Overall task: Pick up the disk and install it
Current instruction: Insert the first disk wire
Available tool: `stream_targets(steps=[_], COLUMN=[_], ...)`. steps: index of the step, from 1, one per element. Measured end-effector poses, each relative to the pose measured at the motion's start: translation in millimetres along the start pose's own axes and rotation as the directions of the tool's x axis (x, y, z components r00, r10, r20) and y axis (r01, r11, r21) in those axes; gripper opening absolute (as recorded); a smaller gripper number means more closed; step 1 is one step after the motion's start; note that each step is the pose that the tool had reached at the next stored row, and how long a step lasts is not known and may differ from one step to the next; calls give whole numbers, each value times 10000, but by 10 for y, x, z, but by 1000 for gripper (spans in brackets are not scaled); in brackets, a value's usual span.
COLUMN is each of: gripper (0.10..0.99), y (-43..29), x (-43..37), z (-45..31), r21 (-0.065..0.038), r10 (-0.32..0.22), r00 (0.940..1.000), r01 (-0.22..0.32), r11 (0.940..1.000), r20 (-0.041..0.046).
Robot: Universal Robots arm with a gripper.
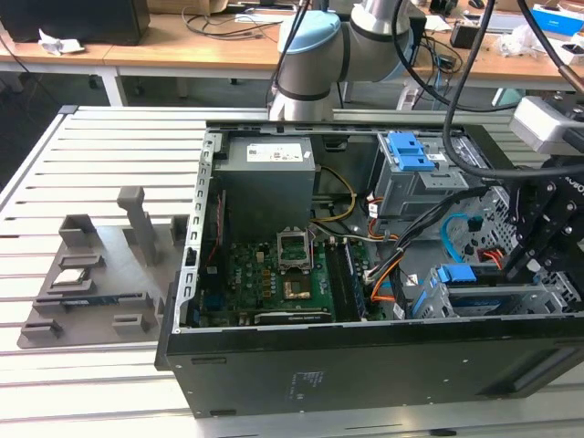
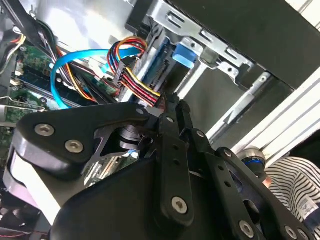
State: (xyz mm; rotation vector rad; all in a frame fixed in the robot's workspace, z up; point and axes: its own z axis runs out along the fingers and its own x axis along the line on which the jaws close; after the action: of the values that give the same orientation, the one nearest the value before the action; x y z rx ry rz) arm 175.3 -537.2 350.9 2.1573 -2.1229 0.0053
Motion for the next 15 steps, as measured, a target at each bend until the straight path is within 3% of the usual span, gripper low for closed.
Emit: stream_targets(steps=[5, 10, 15], gripper=[173, 173, 173], y=[-66, -145, -166], x=[-152, -174, -179], z=[16, 46, 79], r21=[-42, -88, -98], r10=[-4, -8, 23], r00=[10000, 10000, 10000], r01=[4, 8, -23], r11=[10000, 10000, 9999], r20=[-1, 0, -1])
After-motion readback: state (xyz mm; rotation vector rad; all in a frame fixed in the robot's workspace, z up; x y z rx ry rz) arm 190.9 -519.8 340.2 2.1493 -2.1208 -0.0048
